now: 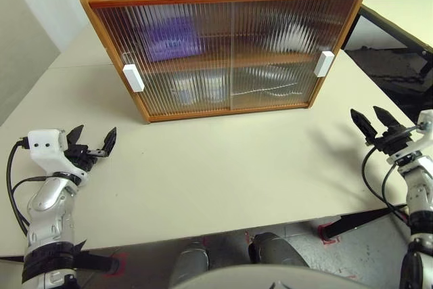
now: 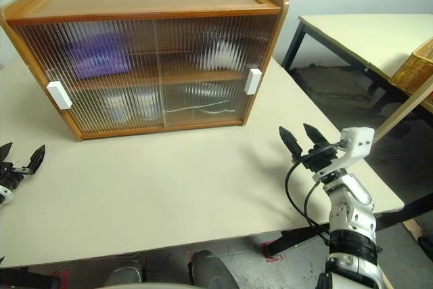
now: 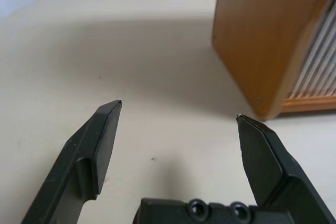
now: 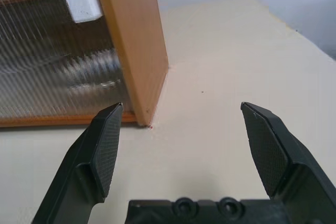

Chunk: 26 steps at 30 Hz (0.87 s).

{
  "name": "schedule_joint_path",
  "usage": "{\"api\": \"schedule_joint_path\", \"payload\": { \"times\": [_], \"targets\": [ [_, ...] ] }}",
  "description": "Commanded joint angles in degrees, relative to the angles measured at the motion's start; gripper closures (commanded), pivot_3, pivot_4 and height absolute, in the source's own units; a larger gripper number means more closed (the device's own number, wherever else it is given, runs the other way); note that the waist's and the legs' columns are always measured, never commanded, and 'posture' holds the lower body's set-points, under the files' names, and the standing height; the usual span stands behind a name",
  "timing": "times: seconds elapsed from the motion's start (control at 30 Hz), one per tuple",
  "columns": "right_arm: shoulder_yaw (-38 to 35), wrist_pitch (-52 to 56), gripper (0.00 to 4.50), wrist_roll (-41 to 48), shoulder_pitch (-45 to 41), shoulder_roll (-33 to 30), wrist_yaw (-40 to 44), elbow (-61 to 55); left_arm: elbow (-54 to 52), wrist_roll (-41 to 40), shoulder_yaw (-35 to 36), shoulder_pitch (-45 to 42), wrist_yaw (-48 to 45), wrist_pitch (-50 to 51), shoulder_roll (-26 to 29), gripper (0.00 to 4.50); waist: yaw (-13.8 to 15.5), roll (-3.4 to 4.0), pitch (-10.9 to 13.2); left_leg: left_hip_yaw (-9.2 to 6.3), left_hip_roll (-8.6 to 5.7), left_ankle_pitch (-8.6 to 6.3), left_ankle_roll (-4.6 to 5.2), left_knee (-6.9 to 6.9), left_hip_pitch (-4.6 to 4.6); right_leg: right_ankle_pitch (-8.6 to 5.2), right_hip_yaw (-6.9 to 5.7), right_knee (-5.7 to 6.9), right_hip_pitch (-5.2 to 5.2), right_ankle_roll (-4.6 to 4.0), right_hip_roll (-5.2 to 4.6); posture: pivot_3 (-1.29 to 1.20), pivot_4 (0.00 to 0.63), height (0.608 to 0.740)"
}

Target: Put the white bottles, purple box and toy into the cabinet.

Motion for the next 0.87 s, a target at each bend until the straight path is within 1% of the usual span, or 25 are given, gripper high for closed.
{"api": "schedule_joint_path", "payload": {
  "times": [0.03, 0.13, 0.2, 0.3, 0.4, 0.57, 0.67, 0.77, 0.87],
  "targets": [
    [0.9, -3.1, 0.03, -1.8, -3.5, -0.3, 0.7, 5.5, -0.2, 1.2, -0.7, 0.3, 1.1, 0.5, 0.0, 0.0, -0.2, 0.0, 0.0, -0.01, 0.01, 0.0, 0.0, 0.01, 0.01, 0.01, -0.02, 0.01, 0.01, 0.02, 0.01, -0.13, 0.018, 0.74],
    [0.7, -5.4, 0.03, -2.7, -5.6, -1.0, 2.0, 10.9, -0.8, 1.0, -0.5, 0.9, 1.8, 0.1, -0.3, 0.0, -0.1, -0.01, 0.0, -0.01, 0.0, 0.01, 0.01, 0.01, 0.12, 0.04, -0.05, 0.01, 0.13, 0.04, 0.04, -0.11, 0.015, 0.74],
    [0.9, -6.5, 0.03, -3.1, -6.7, -1.7, 3.0, 13.2, -0.8, 1.1, -0.4, 0.9, 2.1, -1.6, -0.8, 0.0, 0.0, -0.02, 0.0, -0.01, 0.0, 0.0, 0.02, 0.01, 0.35, 0.02, -0.05, -0.02, 0.38, 0.05, 0.04, -0.11, 0.012, 0.74],
    [0.8, -7.2, 0.03, -3.2, -8.8, -2.9, 4.1, 16.4, -1.1, 1.7, -0.7, 0.5, 3.7, -3.2, -1.5, 0.0, 0.3, -0.02, 0.0, -0.01, -0.03, 0.0, 0.02, 0.07, 0.43, 0.0, -0.05, -0.02, 0.5, 0.06, 0.03, -0.1, 0.005, 0.74],
    [1.1, -7.9, 0.03, -4.1, -10.3, -3.8, 4.6, 19.1, -1.3, 2.7, -1.5, -0.1, 4.7, -3.5, -1.5, 0.0, 0.5, -0.03, 0.0, -0.01, -0.04, 0.01, 0.02, 0.14, 0.55, 0.04, -0.04, -0.01, 0.64, 0.06, 0.03, -0.1, 0.013, 0.74],
    [1.1, -8.8, 0.03, -4.3, -10.3, -3.7, 5.5, 19.9, -2.0, 2.9, -1.8, 0.4, 4.0, -3.7, -1.1, 0.0, 0.7, -0.1, 0.0, -0.01, -0.04, 0.01, 0.02, 0.12, 0.87, 0.04, -0.04, -0.01, 0.92, 0.05, 0.03, -0.09, 0.023, 0.74],
    [1.1, -9.0, 0.03, -4.3, -9.4, -3.2, 5.8, 19.8, -3.2, 2.5, -1.2, 1.9, 3.9, -3.5, -1.1, 0.0, 0.9, -0.1, 0.0, -0.01, -0.05, 0.0, 0.01, 0.09, 0.9, 0.01, -0.04, -0.01, 0.93, 0.03, 0.03, -0.09, 0.022, 0.74],
    [1.2, -9.0, 0.03, -4.1, -8.7, -2.9, 6.1, 19.3, -4.9, 2.3, -1.2, 3.4, 3.9, -3.2, -1.4, 0.0, 1.0, -0.12, 0.0, 0.0, -0.04, 0.0, 0.01, 0.04, 0.92, -0.03, -0.04, -0.01, 0.92, 0.0, 0.03, -0.08, 0.018, 0.74],
    [1.1, -9.1, 0.03, -4.3, -9.6, -3.2, 6.0, 20.7, -5.3, 2.5, -1.7, 3.1, 4.2, -3.1, -1.6, 0.0, 1.2, -0.12, 0.0, 0.0, -0.05, 0.0, 0.0, 0.04, 0.93, -0.05, -0.05, 0.0, 0.93, -0.01, 0.03, -0.07, 0.0, 0.74]
  ]
}}
